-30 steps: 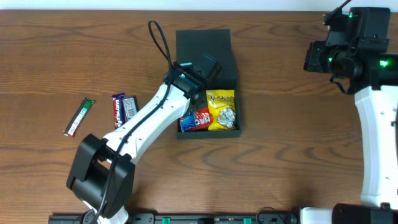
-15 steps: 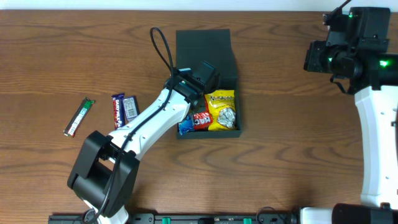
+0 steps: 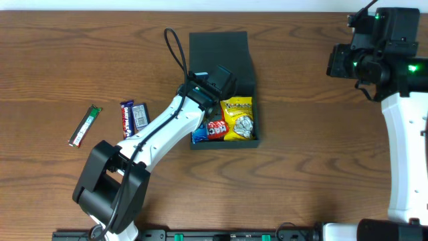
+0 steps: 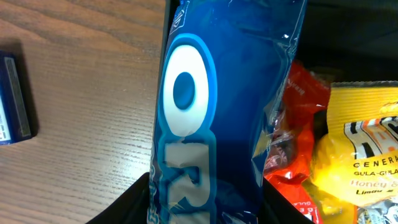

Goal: Pack container
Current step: 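Lower the Oreo pack upright into the box's left edge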

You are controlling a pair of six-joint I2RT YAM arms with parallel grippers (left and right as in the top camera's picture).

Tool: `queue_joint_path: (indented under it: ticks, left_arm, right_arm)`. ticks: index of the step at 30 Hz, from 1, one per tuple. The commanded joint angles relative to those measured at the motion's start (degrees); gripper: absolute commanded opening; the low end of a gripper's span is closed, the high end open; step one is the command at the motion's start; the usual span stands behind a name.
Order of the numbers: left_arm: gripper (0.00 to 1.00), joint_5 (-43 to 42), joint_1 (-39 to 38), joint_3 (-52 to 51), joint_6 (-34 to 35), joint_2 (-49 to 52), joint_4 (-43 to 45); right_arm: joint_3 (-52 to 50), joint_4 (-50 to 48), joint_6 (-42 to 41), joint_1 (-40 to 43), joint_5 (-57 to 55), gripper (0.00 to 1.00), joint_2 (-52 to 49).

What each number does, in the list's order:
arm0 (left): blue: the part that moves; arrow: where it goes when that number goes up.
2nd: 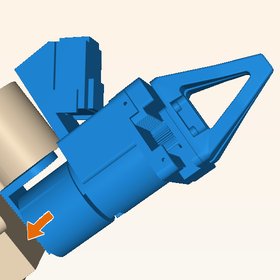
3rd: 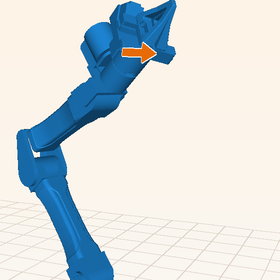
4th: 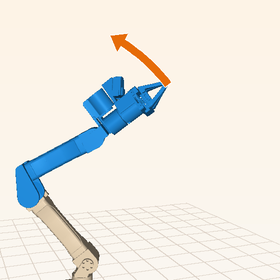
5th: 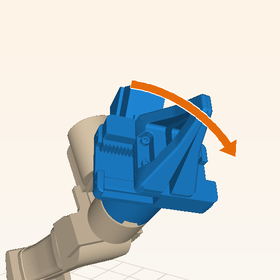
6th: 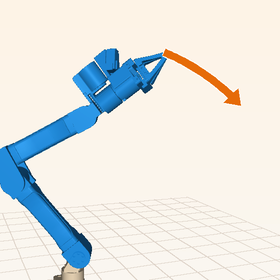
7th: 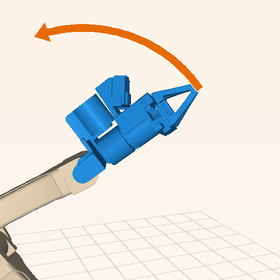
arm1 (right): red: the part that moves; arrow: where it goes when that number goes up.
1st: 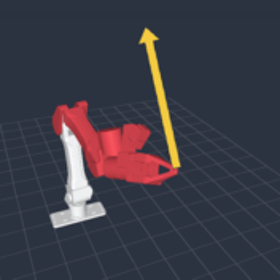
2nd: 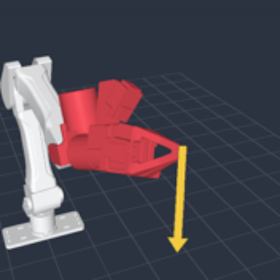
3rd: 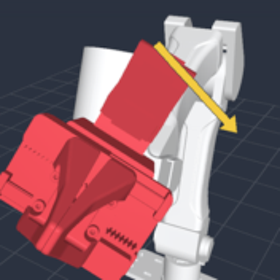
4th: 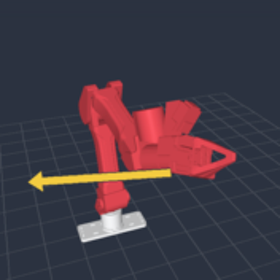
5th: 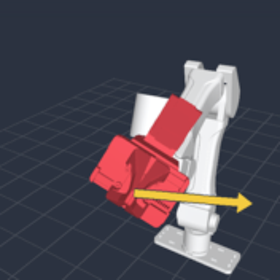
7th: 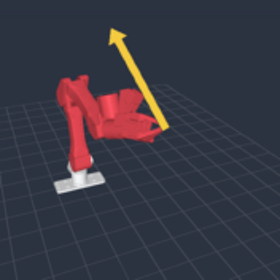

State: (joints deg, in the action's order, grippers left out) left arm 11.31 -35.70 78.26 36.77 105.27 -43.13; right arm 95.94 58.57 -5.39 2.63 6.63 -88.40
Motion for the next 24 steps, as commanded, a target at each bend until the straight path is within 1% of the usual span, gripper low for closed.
queue_joint_path:
  ticks: [1, 3, 4, 5, 11, 13, 15, 16, 17, 20, 22, 24]
  left_arm:
    - [0.52, -0.1, 0.0, -0.3, -0.6, 0.3, -0.2]
    - [0.57, -0.4, 0.0, -0.1, -0.6, 0.2, -0.3]
    - [0.64, -0.4, 0.1, 0.3, -0.9, 0.0, -0.4]
    - [0.66, -0.3, 0.1, 0.7, -1.3, -0.2, -0.3]
    - [0.67, -0.2, 0.1, 4.9, -2.6, -1.6, -0.5]
    - [0.64, -0.2, 0.1, 6.3, -2.5, -2.1, -1.1]
    - [0.45, -0.2, 0.1, 7.6, -2.6, -2.7, -2.5]
    - [0.22, -0.2, 0.1, 8.0, -2.6, -3.0, -3.2]
    - [0.06, -0.2, 0.1, 8.3, -2.6, -3.5, -4.3]
    - [0.06, -0.2, 0.1, 8.4, -2.5, -4.5, -8.1]
    - [0.06, -0.4, 0.1, 8.3, -1.9, -4.5, -12.9]
    - [0.06, -0.7, 0.1, 7.8, -1.9, -4.4, -15.3]
  right_arm:
    - [0.0, 0.0, 0.1, 0.5, 0.3, 0.02, 0.8]
    - [0.0, 0.0, 0.1, 0.5, 0.2, 0.02, 0.8]
    - [0.0, 0.0, 0.1, 0.5, 0.2, 0.01, 0.8]
    - [0.0, 0.0, 0.1, 0.5, 0.2, 0.02, 0.8]
    - [0.0, 0.0, 0.1, 0.5, 0.3, 0.01, 0.8]
    - [0.0, 0.0, 0.1, 0.5, 0.2, 0.02, 0.8]
    - [0.0, 0.0, 0.1, 0.5, 0.2, 0.02, 0.8]
    - [0.0, 0.0, 0.1, 0.5, 0.2, 0.02, 0.8]
    - [0.0, 0.0, 0.1, 0.5, 0.2, 0.01, 0.8]
    - [0.0, 0.0, 0.1, 0.5, 0.2, 0.02, 0.8]
    - [0.0, -0.1, 0.1, 0.5, 0.2, 0.02, 0.8]
    - [0.0, -0.1, 0.1, 0.5, 0.2, 0.01, 0.8]
